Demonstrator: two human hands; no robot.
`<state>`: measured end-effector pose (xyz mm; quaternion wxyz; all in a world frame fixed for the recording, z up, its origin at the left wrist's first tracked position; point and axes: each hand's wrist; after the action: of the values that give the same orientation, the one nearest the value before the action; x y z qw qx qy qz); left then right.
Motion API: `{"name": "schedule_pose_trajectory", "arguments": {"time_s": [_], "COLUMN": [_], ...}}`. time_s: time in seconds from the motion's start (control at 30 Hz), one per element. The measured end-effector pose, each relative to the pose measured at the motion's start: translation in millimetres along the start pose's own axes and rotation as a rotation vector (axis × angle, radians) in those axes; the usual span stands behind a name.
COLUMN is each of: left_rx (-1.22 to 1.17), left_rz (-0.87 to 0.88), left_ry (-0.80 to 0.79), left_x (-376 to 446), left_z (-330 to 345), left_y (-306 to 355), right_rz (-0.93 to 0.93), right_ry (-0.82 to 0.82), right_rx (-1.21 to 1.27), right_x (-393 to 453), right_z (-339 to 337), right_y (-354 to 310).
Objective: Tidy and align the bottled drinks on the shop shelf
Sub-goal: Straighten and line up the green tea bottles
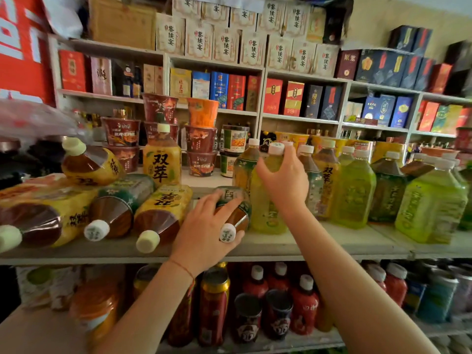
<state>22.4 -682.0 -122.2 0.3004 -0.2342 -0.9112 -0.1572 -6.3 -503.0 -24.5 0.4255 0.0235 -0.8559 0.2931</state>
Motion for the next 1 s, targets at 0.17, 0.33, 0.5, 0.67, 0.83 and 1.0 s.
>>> {"name": "schedule_pose_trajectory", "arguments": {"time_s": [0.17, 0.33, 0.5, 0.67, 0.83, 1.0], "left_rx": [0.004, 0.012, -0.031, -0.235, -0.260, -0.331], "left_rz": [0.015, 0.028, -0.006, -0.047, 0.005, -0.151], "left_ry": [-0.017, 0.011, -0.001, 0.042, 0.121, 0.137], "left_x": [0.1, 0.2, -0.9, 10.6, 42.8, 103.1], "left_z": [-0.3, 1.3, 1.2, -10.8, -36.8, -54.2], "left_y": [0.0, -1.3, 1.0, 1.4, 22.0, 39.5], "right_rz": [-0.009, -0.022, -0.256, -0.530, -0.614, -0.530], "right_ry": [0.037, 0.008, 0.126, 0.017, -0.203, -0.157], "right_rx": [-0.107, -0.156, -0.204, -0.265, -0.206, -0.343], "right_x": [-12.7, -16.7, -44.9, -64.1, -62.3, -42.3], "right_z": [20.8, 20.2, 20.6, 13.6, 9.2, 9.0], "right_y": [26.0, 28.5, 26.9, 31.9, 40.0, 41.0]}}
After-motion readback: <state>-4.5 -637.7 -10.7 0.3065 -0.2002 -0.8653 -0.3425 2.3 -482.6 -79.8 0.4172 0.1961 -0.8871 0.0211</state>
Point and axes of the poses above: each hand's wrist, its own x-axis towards the middle knuckle, its own z-axis out of the palm, y = z × x, and after that the axes turned 6 degrees about -y, right-handed
